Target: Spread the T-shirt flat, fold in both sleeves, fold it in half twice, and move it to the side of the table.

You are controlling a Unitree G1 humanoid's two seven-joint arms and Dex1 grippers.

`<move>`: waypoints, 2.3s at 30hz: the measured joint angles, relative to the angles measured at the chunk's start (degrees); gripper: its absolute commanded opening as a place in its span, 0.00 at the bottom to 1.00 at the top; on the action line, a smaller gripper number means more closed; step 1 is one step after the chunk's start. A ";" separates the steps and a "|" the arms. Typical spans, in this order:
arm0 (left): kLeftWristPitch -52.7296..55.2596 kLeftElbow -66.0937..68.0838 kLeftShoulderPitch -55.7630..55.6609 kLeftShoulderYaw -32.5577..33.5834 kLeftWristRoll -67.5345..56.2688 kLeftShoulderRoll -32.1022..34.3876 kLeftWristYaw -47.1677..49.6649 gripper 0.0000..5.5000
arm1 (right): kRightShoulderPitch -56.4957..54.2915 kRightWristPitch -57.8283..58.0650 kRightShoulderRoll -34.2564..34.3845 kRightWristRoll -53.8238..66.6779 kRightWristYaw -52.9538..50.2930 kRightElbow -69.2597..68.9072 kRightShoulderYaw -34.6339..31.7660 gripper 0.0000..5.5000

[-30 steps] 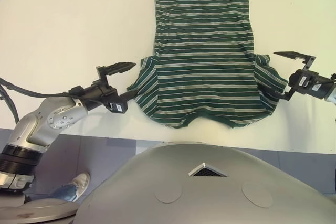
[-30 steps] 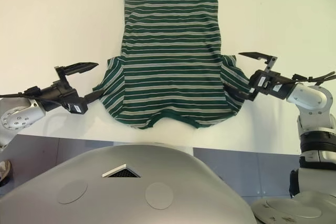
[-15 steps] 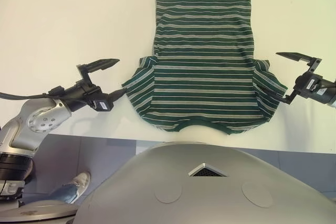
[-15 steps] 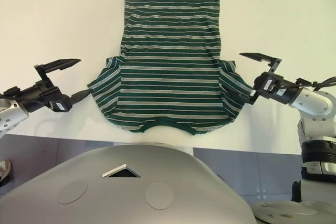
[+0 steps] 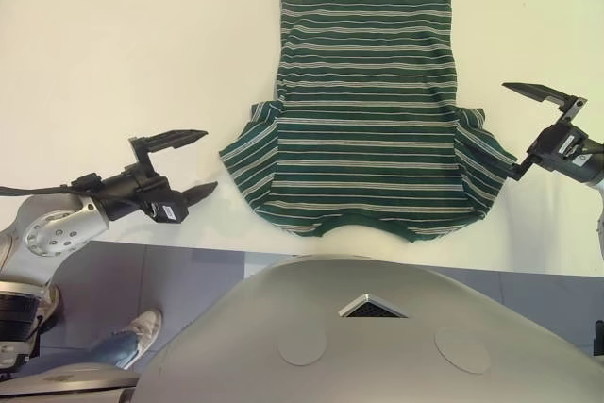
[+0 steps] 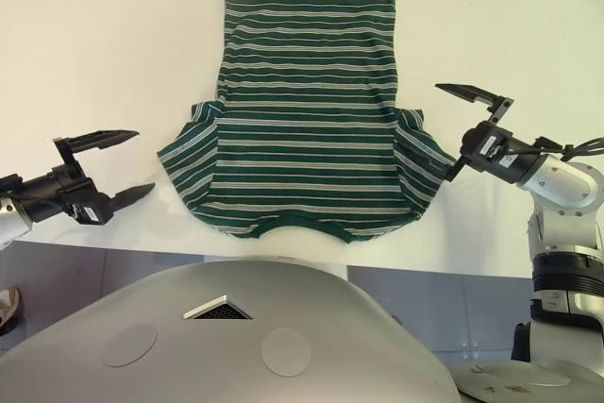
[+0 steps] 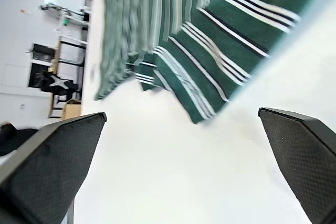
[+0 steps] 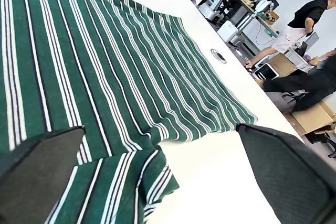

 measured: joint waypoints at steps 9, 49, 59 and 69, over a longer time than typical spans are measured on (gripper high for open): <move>1.20 2.12 -7.26 -3.29 6.74 -4.25 4.25 0.90 | -0.07 1.19 1.68 0.97 1.27 -1.47 -0.56 0.98; 0.80 2.41 -10.71 -10.42 6.71 -3.80 4.00 0.00 | -0.19 2.92 3.99 1.00 2.77 -3.86 -1.53 0.98; -1.27 -6.26 -9.55 -10.18 -3.89 -4.37 1.50 0.00 | -0.30 2.94 4.32 0.96 2.79 -3.81 -1.73 0.98; 3.76 -5.26 -20.71 -17.63 -2.25 -16.49 0.33 0.00 | -0.60 3.10 4.41 0.91 2.86 -3.95 -1.79 0.98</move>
